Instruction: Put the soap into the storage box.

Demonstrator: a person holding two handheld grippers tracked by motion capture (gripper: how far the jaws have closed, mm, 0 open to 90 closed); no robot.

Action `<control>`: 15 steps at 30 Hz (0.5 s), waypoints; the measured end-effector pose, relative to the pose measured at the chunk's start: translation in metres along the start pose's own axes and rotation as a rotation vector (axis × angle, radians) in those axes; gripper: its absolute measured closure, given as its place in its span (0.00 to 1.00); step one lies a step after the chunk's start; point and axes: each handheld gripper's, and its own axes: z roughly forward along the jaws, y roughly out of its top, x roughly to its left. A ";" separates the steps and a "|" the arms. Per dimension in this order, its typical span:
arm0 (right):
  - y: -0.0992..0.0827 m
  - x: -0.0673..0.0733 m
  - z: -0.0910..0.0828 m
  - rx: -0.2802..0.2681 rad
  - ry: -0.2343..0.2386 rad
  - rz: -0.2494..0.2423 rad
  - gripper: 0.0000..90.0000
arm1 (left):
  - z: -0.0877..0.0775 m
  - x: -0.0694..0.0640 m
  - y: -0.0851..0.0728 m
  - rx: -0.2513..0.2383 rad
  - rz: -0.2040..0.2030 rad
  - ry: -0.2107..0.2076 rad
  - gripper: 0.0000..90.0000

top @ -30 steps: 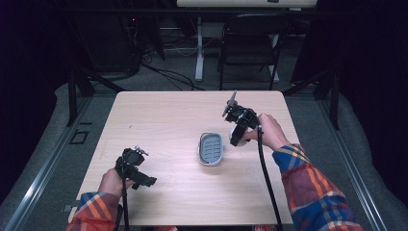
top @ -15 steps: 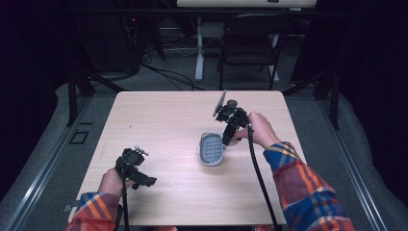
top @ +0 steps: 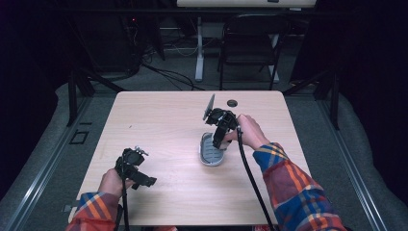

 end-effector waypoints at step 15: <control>0.018 0.009 0.017 0.017 0.020 -0.025 0.27 | 0.000 0.000 0.000 0.001 0.002 -0.001 0.00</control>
